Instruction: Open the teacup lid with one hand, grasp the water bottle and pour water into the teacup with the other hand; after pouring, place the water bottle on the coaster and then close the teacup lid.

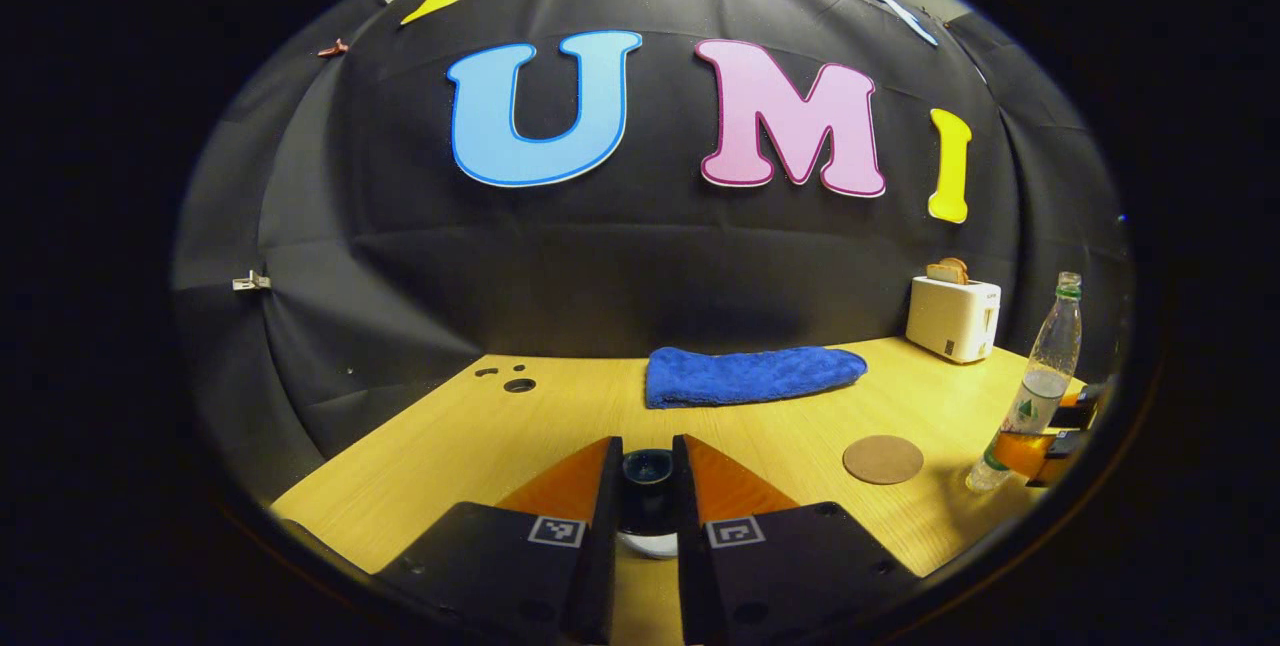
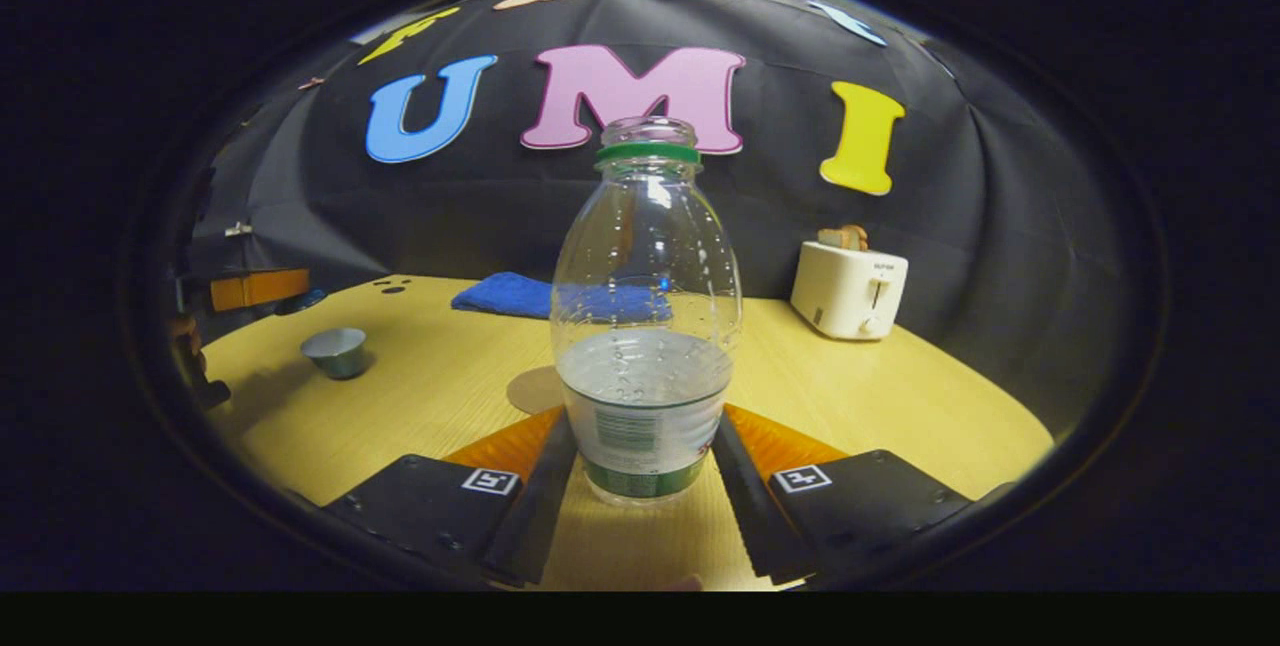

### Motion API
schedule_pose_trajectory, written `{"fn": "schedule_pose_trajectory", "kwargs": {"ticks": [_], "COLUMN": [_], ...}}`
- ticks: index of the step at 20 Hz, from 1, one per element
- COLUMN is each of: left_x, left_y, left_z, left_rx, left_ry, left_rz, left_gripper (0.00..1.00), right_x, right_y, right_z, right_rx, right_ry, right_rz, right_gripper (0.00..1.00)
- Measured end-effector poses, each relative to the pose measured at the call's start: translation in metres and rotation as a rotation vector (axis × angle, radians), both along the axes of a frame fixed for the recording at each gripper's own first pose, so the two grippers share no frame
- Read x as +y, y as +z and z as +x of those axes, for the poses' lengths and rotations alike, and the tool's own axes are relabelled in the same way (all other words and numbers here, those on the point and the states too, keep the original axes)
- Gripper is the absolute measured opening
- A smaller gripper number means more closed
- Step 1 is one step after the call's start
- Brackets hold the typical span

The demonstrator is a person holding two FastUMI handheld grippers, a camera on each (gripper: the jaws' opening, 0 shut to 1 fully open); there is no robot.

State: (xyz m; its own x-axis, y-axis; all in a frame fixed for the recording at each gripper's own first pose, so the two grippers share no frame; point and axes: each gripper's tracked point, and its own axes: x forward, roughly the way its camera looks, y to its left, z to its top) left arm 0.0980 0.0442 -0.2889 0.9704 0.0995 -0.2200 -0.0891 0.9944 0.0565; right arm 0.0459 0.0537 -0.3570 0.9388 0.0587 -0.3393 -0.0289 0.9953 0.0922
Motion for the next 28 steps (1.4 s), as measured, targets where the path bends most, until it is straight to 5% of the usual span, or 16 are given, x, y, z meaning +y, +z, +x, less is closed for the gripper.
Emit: {"fn": "schedule_pose_trajectory", "kwargs": {"ticks": [9, 10, 19, 28], "left_x": [0.025, 0.029, 0.059, 0.072], "left_y": [0.010, 0.013, 0.024, 0.017], "left_z": [-0.013, -0.015, -0.029, -0.043], "left_rx": [-0.015, -0.017, -0.053, -0.056], "left_ry": [0.042, 0.048, 0.103, 0.139], "left_rz": [-0.010, -0.010, -0.040, -0.052], "left_gripper": [0.33, 0.26, 0.29, 0.29], "right_x": [0.028, 0.037, 0.099, 0.130], "right_y": [0.038, 0.040, 0.051, 0.040], "right_z": [0.056, 0.062, 0.096, 0.107], "right_rx": [-0.081, -0.094, -0.208, -0.214], "right_ry": [0.199, 0.229, 0.439, 0.543], "right_rz": [-0.545, -0.592, -0.975, -1.190], "right_gripper": [0.75, 0.75, 0.75, 0.71]}}
